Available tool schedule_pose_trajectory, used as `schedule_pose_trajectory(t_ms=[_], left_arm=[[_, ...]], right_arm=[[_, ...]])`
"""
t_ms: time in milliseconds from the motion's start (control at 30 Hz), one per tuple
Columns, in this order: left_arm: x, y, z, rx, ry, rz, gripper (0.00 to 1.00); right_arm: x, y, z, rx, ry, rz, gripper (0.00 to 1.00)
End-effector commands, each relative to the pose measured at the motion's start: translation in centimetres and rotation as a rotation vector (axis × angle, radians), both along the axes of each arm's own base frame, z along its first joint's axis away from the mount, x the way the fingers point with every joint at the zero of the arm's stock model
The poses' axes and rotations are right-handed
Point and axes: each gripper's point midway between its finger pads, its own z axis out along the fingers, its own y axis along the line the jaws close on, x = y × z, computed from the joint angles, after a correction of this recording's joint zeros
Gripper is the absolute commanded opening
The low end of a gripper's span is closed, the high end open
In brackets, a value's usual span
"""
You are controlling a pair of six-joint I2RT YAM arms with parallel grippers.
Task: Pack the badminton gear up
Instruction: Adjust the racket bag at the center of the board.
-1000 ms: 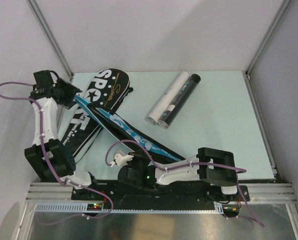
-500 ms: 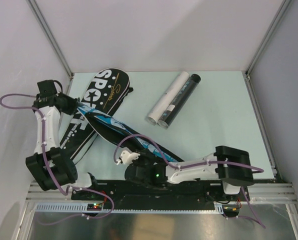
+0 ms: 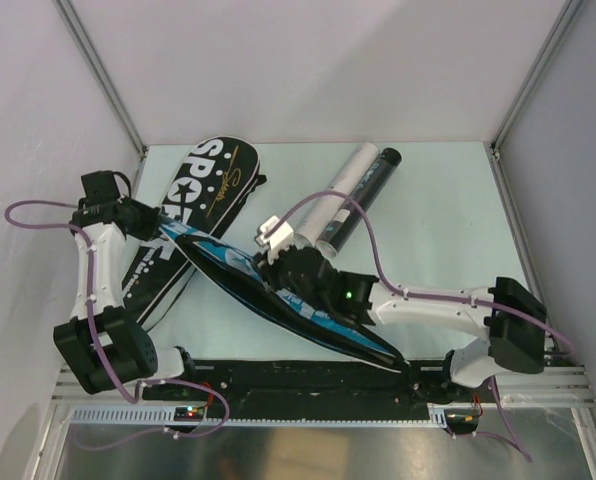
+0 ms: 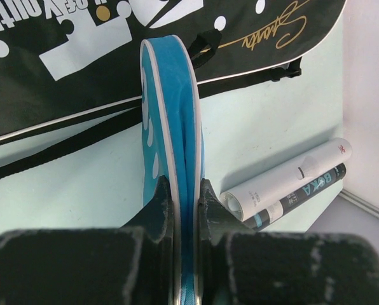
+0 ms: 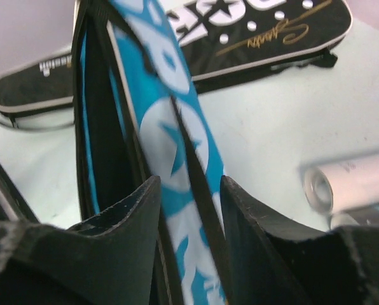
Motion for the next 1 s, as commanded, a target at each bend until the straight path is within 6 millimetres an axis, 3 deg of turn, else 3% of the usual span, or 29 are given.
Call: schedule_pose_trajectory(t_ms=[0, 200, 367, 467, 533, 633, 767, 867, 967], left_arm=[[0.0, -0.3, 2.2, 0.013, -0.083, 0.017, 0.00], [-0.1, -0.3, 2.3, 0.012, -0.086, 0.025, 0.00], [-0.4, -0.6, 2.3, -0.005, -0.088, 0.026, 0.00], [-0.6, -0.7, 2.2, -0.008, -0.087, 0.028, 0.00], [-0.8, -0.5, 1.9, 0.006, -0.080, 0.035, 0.00], [-1.2, -0.2, 1.2, 0.025, -0.063, 0.048, 0.00], [-1.7, -0.3, 0.6, 0.017, -0.049, 0.051, 0.00], [-1.8, -0.5, 0.5, 0.015, -0.050, 0.049, 0.00], [-1.9, -0.5, 0.7, 0.013, -0.056, 0.047, 0.00]], right_arm=[[1.7, 4.8, 5.1, 0.215, -0.006, 0.114, 0.50], [4.6, 8.2, 3.1, 0.165, 0.001, 0.129, 0.56], [5.8, 9.9, 1.5, 0.119, -0.013, 0.137, 0.58], [8.0, 10.4, 0.7, 0.076, -0.039, 0.055, 0.56], [10.1, 10.2, 1.1, 0.054, -0.082, -0.035, 0.53], [12.7, 10.1, 3.9, 0.077, -0.145, -0.117, 0.50], [14.7, 10.6, 5.4, 0.112, -0.151, -0.131, 0.49], [15.0, 11.2, 5.2, 0.129, -0.117, -0.102, 0.49], [14.0, 12.3, 3.3, 0.135, -0.039, -0.023, 0.49]])
